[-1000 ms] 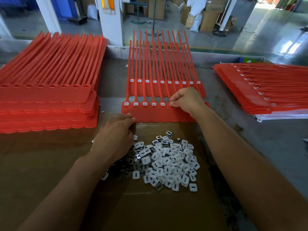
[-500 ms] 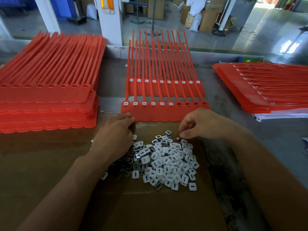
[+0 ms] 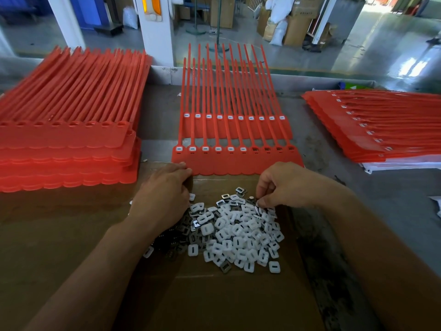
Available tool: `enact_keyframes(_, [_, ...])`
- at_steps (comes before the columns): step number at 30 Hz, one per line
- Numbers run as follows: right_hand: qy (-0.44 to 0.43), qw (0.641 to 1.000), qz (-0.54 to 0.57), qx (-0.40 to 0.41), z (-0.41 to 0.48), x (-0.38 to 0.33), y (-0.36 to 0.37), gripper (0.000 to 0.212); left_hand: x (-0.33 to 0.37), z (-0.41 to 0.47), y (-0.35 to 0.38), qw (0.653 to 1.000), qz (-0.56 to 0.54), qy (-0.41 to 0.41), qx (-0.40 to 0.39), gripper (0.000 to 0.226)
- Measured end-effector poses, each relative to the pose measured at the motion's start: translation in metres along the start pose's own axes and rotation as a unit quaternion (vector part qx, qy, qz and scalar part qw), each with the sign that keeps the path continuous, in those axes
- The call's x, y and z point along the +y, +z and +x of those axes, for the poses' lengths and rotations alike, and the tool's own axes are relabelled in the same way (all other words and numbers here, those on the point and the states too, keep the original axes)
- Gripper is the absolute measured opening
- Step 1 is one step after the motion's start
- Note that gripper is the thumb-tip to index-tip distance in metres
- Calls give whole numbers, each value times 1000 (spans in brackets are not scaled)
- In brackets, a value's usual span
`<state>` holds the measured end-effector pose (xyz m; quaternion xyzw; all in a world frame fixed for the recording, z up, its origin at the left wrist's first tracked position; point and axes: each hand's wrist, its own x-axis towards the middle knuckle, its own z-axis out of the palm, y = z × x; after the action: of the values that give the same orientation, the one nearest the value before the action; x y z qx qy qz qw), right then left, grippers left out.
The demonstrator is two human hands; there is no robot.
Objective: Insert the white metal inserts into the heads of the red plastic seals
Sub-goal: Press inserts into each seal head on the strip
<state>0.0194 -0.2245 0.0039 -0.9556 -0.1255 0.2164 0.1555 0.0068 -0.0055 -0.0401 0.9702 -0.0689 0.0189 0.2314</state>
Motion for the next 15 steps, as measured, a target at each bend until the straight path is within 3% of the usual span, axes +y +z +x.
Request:
enact_keyframes(5, [-15, 999, -27, 37, -7, -5, 3, 18, 0, 0, 0, 1000, 2, 2, 3, 46])
enact_keyframes(9, [-30, 993, -92, 64, -12, -11, 9, 4, 0, 0, 0, 1000, 1, 3, 3, 46])
enact_keyframes(15, [-30, 994, -80, 69, -14, -9, 14, 10, 0, 0, 0, 1000, 0, 0, 4, 45])
